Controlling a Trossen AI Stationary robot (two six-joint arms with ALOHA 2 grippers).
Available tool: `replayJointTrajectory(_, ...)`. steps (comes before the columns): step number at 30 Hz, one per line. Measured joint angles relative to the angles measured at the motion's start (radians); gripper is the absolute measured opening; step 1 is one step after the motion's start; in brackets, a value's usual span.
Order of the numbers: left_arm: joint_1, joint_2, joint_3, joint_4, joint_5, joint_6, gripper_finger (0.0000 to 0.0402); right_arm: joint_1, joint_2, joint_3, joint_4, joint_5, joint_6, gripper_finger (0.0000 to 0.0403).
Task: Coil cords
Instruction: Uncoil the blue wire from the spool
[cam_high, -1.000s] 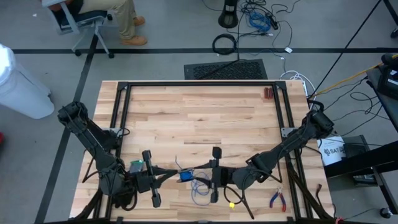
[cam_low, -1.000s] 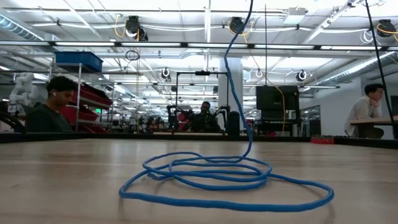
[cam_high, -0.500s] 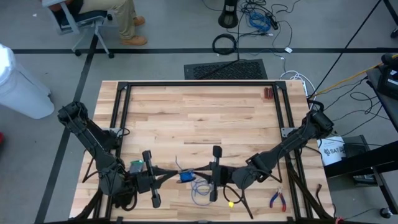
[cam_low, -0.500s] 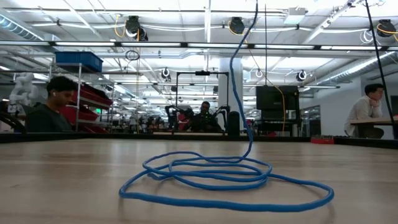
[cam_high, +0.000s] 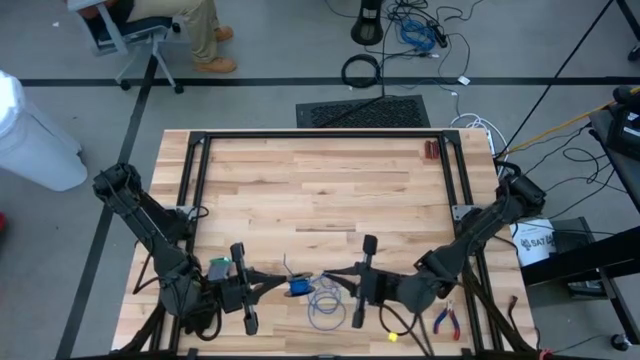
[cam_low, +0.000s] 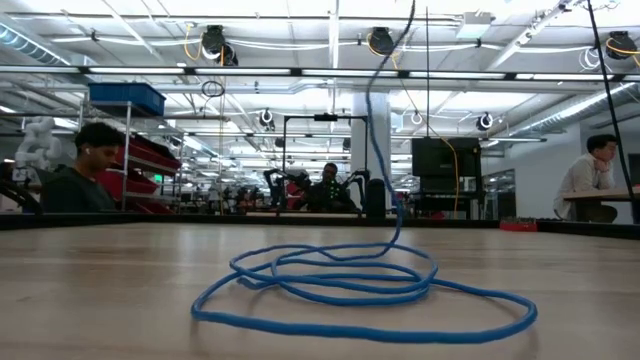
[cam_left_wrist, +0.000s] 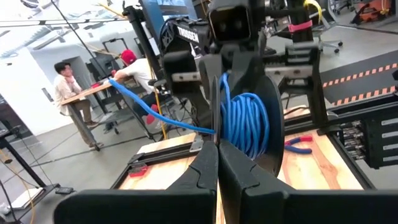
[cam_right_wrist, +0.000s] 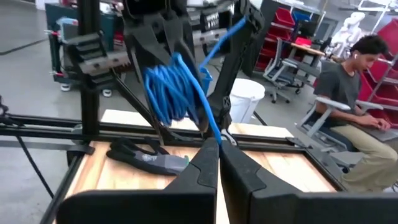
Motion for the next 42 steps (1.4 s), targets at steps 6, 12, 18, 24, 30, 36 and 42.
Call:
replayJointTrajectory(6, 0.023, 0.000, 0.000, 0.000, -0.025, 0.000, 0.0002, 0.022, -0.012, 0.000, 0.021, -0.050, -0.038, 0.0000)
replayJointTrajectory(12, 0.061, 0.000, -0.008, -0.023, -0.059, -0.035, 0.0002, 0.011, -0.012, 0.000, 0.057, -0.222, -0.071, 0.0000)
replayJointTrajectory(18, 0.066, 0.005, -0.012, -0.022, -0.064, -0.035, 0.0002, 0.011, -0.012, 0.000, 0.062, -0.220, -0.078, 0.0000)
replayJointTrajectory(24, 0.083, 0.016, -0.012, -0.022, -0.101, -0.036, 0.0002, 0.010, -0.012, 0.000, 0.083, -0.246, -0.074, 0.0000)
replayJointTrajectory(30, 0.104, 0.028, -0.013, -0.020, -0.102, -0.056, 0.0002, 0.006, -0.002, 0.000, 0.080, -0.247, -0.074, 0.0000)
replayJointTrajectory(36, 0.106, 0.028, -0.008, -0.009, -0.108, -0.082, 0.0002, -0.024, 0.051, 0.000, 0.077, -0.250, -0.076, 0.0000)
replayJointTrajectory(42, 0.106, 0.028, -0.007, -0.003, -0.108, -0.087, 0.0002, -0.072, 0.088, 0.000, 0.078, -0.319, -0.035, 0.0000)
